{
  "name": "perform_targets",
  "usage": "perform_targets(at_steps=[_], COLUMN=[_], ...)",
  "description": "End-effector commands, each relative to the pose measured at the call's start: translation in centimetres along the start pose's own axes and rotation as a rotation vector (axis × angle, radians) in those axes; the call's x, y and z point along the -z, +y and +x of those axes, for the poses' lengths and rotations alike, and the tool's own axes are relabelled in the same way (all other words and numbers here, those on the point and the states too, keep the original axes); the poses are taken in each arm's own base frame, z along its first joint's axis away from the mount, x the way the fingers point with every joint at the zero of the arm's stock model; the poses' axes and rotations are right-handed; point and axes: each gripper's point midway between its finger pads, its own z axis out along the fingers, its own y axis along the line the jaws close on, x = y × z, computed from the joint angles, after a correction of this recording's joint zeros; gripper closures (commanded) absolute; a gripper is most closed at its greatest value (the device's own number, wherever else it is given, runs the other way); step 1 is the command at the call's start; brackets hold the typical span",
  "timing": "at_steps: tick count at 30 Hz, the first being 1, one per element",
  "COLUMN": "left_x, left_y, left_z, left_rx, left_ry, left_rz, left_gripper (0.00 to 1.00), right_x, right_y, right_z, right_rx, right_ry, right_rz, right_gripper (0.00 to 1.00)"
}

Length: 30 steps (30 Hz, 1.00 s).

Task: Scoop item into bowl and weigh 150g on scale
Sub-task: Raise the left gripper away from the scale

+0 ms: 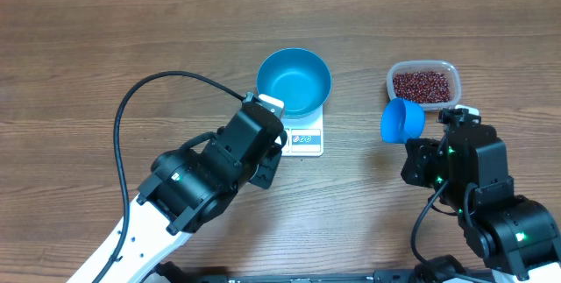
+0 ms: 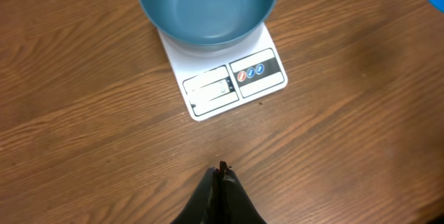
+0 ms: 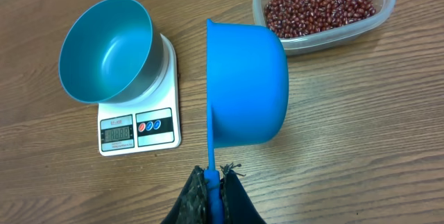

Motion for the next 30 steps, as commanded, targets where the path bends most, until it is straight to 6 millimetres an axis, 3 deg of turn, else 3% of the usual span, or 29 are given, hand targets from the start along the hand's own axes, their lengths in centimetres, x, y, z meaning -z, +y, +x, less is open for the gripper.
perform_targets(at_steps=[1, 2, 3, 14, 22, 30], left_x=[2.6, 2.9, 3.2, 3.6, 3.7, 3.7], left_y=[-0.9, -0.8, -0.7, -0.3, 0.4, 0.4], left_z=[-1.0, -0.9, -0.9, -0.1, 2.2, 2.5], left_rx=[-0.023, -0.024, -0.023, -0.026, -0.036, -0.038], left_ry=[-0.013, -0.01, -0.007, 0.03, 0.125, 0.136], left_rz=[0.097, 0.097, 0.095, 0.082, 0.056, 0.053], left_gripper=[0.42, 0.18, 0.01, 0.01, 0.0, 0.0], right_x=[0.9, 0.9, 0.9, 0.9, 0.9, 0.9], right_y=[0.6, 0.7, 0.7, 0.8, 0.7, 0.7], right_z=[-1.1, -1.1, -1.0, -0.8, -0.7, -0.7], right_rx=[0.003, 0.003, 0.003, 0.004, 0.004, 0.004], right_ry=[-0.036, -0.033, -0.031, -0.023, -0.018, -0.015], right_rz=[-0.024, -0.029, -0.033, -0.037, -0.034, -0.033], right_gripper=[0.96, 0.96, 0.96, 0.96, 0.96, 0.96])
